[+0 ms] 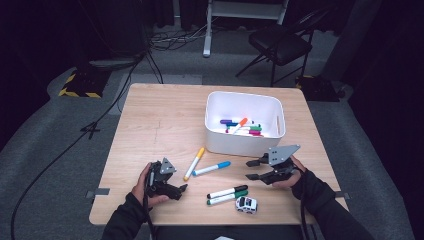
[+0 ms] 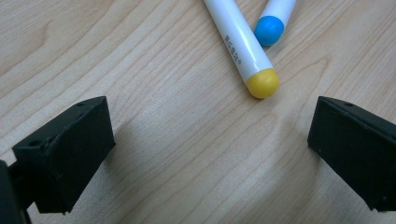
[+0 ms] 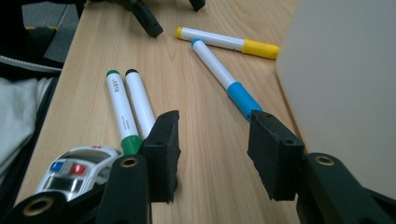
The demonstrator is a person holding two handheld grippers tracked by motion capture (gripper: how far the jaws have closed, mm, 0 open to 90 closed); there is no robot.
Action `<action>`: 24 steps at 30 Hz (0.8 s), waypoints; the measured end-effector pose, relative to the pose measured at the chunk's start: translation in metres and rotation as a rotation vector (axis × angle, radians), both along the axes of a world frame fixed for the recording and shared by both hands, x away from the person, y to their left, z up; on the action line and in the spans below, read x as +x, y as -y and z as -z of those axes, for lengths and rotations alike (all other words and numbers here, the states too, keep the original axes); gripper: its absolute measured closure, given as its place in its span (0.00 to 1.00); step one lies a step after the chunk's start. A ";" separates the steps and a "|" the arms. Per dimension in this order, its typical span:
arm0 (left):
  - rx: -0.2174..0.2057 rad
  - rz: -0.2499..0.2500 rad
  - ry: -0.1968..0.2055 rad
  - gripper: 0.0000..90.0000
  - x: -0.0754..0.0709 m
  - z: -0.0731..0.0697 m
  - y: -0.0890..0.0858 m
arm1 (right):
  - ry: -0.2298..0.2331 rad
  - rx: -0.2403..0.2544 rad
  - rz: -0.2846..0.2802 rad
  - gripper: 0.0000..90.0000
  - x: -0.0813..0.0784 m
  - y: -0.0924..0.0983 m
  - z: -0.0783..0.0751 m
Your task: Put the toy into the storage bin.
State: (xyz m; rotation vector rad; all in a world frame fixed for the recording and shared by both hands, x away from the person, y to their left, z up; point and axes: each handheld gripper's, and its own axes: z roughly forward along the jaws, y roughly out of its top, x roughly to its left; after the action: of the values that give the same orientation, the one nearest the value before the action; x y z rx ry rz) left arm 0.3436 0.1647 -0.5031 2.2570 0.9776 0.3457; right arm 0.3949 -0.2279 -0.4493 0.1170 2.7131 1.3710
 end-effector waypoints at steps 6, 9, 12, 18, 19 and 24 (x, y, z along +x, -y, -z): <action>0.001 0.001 0.001 0.01 0.000 0.000 0.000 | 0.011 -0.024 -0.021 0.56 0.008 -0.032 0.012; 0.001 0.001 0.001 0.01 0.000 0.000 0.000 | 0.007 -0.040 -0.032 0.53 0.010 -0.047 0.019; 0.001 0.001 0.001 0.01 0.000 0.000 0.000 | 0.018 -0.057 -0.027 0.50 0.013 -0.058 0.026; 0.000 0.000 0.000 0.01 0.000 0.000 0.000 | 0.021 -0.049 -0.009 0.46 0.020 -0.073 0.036; 0.000 0.001 0.000 0.01 0.000 0.000 0.000 | 0.019 -0.049 -0.007 0.46 0.021 -0.075 0.037; 0.000 0.001 0.000 0.01 0.000 0.000 0.000 | 0.004 -0.052 -0.010 0.46 0.026 -0.083 0.042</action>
State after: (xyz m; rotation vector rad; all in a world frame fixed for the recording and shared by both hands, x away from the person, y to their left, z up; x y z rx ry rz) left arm 0.3436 0.1645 -0.5030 2.2576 0.9766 0.3454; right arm 0.4205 -0.1450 -0.4915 0.0961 2.7478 1.3002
